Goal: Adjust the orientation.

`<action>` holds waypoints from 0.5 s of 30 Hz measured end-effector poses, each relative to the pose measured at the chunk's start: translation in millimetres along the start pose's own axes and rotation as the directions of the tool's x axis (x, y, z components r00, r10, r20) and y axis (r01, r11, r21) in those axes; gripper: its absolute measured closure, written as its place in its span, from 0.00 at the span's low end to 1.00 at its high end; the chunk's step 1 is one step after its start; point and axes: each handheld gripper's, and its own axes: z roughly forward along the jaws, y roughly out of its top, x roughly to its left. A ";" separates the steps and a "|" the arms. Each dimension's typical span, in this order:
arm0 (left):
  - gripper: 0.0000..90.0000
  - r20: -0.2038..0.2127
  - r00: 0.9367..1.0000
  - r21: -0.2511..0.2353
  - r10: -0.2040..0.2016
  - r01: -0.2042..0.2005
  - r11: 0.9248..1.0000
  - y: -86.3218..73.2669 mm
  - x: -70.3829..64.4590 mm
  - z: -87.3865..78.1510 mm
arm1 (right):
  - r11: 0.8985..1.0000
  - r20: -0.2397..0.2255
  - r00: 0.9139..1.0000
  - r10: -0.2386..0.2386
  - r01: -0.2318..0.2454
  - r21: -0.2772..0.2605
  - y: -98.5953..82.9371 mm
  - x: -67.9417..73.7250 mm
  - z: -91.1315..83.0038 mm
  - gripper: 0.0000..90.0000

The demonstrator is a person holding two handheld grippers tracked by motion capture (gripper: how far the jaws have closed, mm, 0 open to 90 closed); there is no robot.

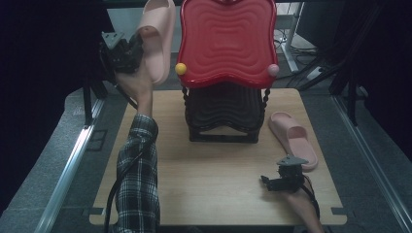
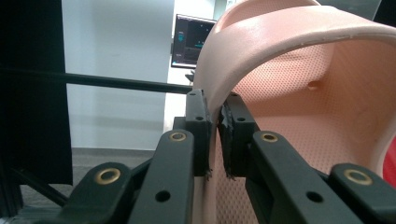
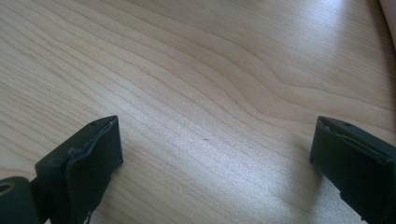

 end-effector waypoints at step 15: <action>0.92 0.047 0.999 -0.016 -0.021 0.022 1.000 25.1 -36.3 28.8 | 1.000 0.000 1.000 -0.002 0.002 0.002 0.0 -0.2 -0.1 0.03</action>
